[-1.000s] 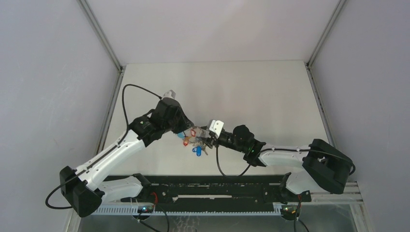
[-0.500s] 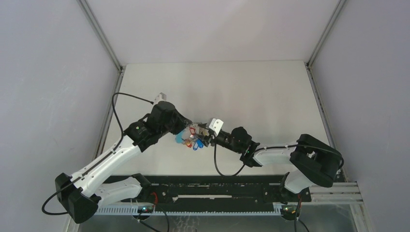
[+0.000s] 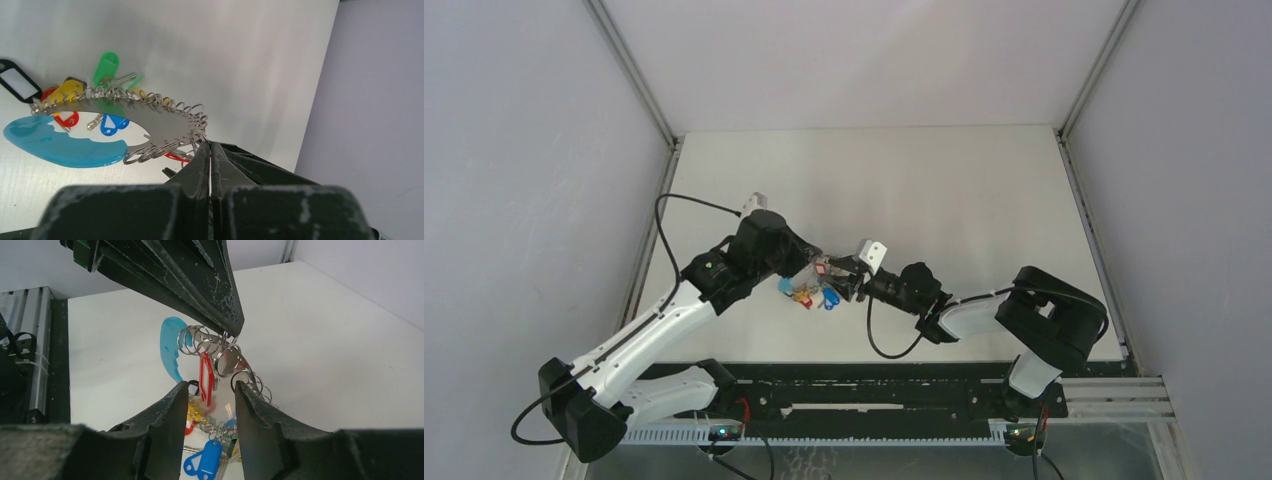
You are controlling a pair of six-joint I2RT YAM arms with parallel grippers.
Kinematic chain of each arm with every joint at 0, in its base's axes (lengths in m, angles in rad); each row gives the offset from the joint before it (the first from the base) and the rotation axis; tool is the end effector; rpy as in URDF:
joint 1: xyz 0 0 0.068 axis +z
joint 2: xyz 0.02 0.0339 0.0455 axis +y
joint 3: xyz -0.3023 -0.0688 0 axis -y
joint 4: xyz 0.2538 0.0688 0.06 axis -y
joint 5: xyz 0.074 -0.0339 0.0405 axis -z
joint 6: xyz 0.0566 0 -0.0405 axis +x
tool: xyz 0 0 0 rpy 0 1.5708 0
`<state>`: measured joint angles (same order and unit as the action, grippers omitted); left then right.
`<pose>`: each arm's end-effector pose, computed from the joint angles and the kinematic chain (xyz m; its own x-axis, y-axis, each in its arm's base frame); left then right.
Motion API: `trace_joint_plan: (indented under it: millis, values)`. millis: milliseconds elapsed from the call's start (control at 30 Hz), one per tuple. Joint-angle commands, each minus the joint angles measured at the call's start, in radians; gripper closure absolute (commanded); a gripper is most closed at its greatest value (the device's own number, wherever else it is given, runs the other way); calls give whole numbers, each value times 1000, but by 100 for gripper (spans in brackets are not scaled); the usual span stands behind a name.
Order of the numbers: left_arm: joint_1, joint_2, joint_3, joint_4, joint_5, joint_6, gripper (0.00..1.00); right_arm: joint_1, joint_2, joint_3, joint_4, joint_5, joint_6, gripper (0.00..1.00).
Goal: Put the keys on the keyring
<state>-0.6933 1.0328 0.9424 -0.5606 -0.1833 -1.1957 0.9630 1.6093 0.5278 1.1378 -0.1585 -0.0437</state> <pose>0.1807 -0.1368 0.3314 -0.6517 -0.6480 -0.3942 -0.2443 0.6714 -0.6997 0.1832 0.2789 0.2271 0.0714 0.0272 -0.9971 -0.8983 0.4361 -0.0525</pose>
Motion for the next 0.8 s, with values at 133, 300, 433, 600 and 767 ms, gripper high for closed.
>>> trace_joint_plan:
  millis: [133,300,433,600,767]
  values:
    - [2,-28,-30,102,-10,-40,100,-15,63,-43,226,-71,73,61]
    - [2,-32,-42,114,-16,-52,100,-24,89,-56,276,-133,78,64]
    - [3,-40,-50,120,-30,-54,100,-25,87,-102,320,-126,76,64]
    - [1,-45,-55,126,-39,-56,100,-13,50,-156,339,-32,53,59]
    - [3,-36,-58,140,-27,-58,100,1,41,-153,340,-41,43,61]
